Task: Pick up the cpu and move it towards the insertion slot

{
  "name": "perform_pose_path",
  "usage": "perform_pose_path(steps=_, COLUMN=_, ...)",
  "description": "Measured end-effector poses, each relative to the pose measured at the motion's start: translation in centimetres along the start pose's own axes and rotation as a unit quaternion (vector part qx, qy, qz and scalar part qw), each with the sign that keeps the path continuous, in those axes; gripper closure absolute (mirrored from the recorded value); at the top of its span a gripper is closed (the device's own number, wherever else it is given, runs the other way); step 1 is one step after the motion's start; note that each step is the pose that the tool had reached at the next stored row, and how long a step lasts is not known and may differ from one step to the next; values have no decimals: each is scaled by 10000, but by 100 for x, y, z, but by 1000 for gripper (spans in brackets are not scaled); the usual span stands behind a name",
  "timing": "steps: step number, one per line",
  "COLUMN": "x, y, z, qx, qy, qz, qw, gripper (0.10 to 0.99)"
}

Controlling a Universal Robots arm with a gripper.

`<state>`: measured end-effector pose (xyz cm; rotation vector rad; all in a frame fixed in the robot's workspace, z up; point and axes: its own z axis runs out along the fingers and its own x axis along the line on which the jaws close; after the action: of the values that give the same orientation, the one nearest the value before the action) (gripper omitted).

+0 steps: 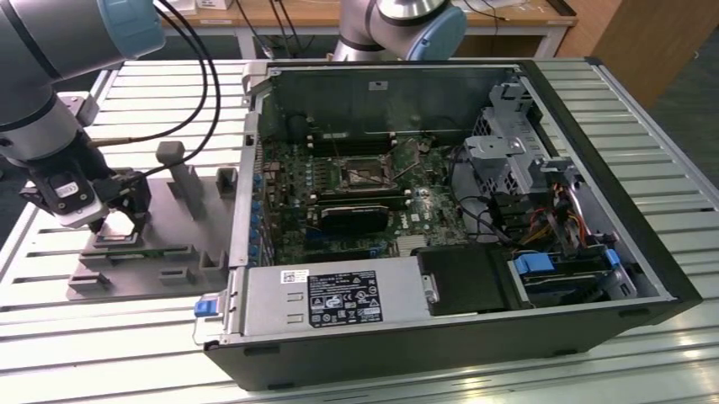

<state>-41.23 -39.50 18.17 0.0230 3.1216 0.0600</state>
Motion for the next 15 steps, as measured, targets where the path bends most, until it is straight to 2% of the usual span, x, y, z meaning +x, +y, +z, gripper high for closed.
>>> perform_pose_path(steps=15, x=4, y=-7, z=-2, qx=3, qy=2, qz=0, qw=10000, gripper=439)
